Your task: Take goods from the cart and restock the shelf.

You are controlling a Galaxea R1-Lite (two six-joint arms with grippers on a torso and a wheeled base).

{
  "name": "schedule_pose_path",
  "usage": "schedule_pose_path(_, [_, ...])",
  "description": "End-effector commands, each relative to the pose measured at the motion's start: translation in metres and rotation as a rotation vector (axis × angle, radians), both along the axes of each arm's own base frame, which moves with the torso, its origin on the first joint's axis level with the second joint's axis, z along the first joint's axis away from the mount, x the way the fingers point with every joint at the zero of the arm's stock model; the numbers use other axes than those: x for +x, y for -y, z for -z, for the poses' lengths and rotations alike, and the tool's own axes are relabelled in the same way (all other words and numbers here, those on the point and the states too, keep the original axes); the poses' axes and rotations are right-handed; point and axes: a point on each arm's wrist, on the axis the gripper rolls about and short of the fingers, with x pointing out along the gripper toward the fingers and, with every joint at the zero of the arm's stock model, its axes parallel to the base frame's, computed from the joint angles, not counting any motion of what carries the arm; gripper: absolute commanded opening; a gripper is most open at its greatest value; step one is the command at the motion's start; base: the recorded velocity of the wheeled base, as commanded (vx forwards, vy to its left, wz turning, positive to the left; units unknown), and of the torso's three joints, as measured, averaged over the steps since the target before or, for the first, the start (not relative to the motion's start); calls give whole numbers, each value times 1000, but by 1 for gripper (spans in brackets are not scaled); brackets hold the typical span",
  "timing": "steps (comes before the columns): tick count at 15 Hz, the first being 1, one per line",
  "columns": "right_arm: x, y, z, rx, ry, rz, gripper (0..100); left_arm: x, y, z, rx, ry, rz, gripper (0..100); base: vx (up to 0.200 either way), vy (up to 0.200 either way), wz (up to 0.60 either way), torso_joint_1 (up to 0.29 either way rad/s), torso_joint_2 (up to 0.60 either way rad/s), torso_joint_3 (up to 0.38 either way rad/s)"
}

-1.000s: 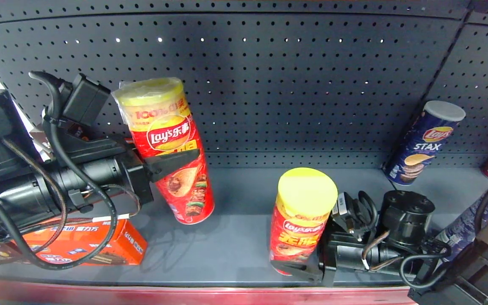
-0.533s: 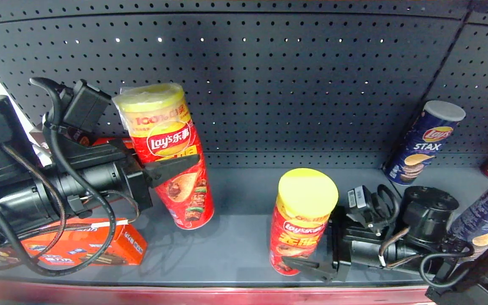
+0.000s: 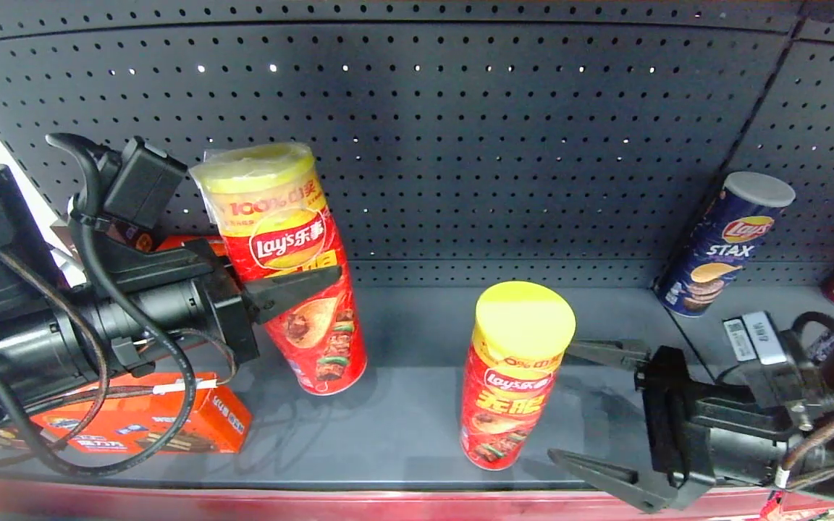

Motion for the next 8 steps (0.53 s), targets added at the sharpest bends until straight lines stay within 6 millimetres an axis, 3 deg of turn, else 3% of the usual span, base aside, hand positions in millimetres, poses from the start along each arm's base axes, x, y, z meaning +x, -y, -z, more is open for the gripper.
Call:
schedule_pose_path(1, [-23,15,-14,34,59,14,100,0,0,0,0,0,0,0,0,0,0,0,0,0])
schedule_pose_path(5, [-56,42,-25,45,83,63,100,-1,0,-1,-2,6,0,0,0,0,0,0,0,0])
schedule_pose_path(8, [-90,65,-29,37,42,228,100,-3,-1,-3,-5,12,-4,0,0,0,0,0,0,0])
